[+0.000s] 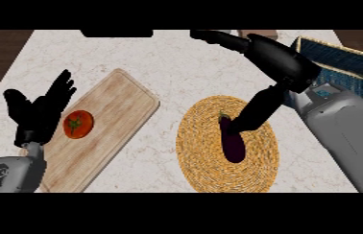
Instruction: Pick the eggplant from the placemat and place it in the basket
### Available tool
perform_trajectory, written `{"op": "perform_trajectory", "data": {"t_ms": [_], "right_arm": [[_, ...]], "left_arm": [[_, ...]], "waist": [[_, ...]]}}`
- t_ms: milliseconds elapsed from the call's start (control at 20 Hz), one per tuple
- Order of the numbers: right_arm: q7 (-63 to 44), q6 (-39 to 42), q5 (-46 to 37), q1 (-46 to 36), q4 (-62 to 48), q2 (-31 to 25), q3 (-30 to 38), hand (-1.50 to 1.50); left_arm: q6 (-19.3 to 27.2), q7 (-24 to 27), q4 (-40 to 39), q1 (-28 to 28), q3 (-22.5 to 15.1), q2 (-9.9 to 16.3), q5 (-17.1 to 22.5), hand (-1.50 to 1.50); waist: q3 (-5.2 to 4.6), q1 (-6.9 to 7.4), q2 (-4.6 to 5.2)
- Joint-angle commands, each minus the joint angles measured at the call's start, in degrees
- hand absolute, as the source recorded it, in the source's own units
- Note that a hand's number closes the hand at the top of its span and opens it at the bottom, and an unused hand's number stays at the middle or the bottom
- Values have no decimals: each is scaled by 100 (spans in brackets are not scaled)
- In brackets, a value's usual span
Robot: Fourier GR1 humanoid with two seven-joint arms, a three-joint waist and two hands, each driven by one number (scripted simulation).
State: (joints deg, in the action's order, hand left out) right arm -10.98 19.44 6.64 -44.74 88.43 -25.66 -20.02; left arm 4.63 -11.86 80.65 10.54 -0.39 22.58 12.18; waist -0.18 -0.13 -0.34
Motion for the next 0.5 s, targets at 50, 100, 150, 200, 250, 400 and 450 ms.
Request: {"op": "perform_trajectory", "data": {"t_ms": [50, 100, 150, 200, 250, 400, 450], "right_arm": [[-1188, 585, -331, -1036, -441, -890, 226, -150], [-1123, 829, -196, -1050, -579, -1119, 449, -150], [-1177, 1016, -182, -1367, -1047, -1070, 469, -150], [-1382, 1279, -46, -1631, -1159, -987, 425, -150], [-1281, 1813, 220, -1671, -1251, -1279, 545, -150], [-1392, 2684, 610, -1671, -1462, -1300, 375, -150], [-1108, 2842, 607, -1478, -1632, -1309, 421, -150]], "left_arm": [[36, 110, -179, 59, -89, -178, -86, 0], [-119, 91, -143, 66, 65, 26, 4, 0], [-231, 177, -272, 79, 27, -2, 9, 0], [102, -245, -127, 343, -45, -88, -135, 0], [-32, 284, -228, 11, -37, -148, -156, 0], [-14, 93, 11, -4, -45, -155, -131, 0], [-135, 263, -208, 74, 111, -81, -63, 0]], "waist": [[-2, 19, 27], [7, 33, 29], [5, 98, 58], [10, 93, 46], [8, 91, 46], [11, 102, 33], [13, 77, 51]]}}
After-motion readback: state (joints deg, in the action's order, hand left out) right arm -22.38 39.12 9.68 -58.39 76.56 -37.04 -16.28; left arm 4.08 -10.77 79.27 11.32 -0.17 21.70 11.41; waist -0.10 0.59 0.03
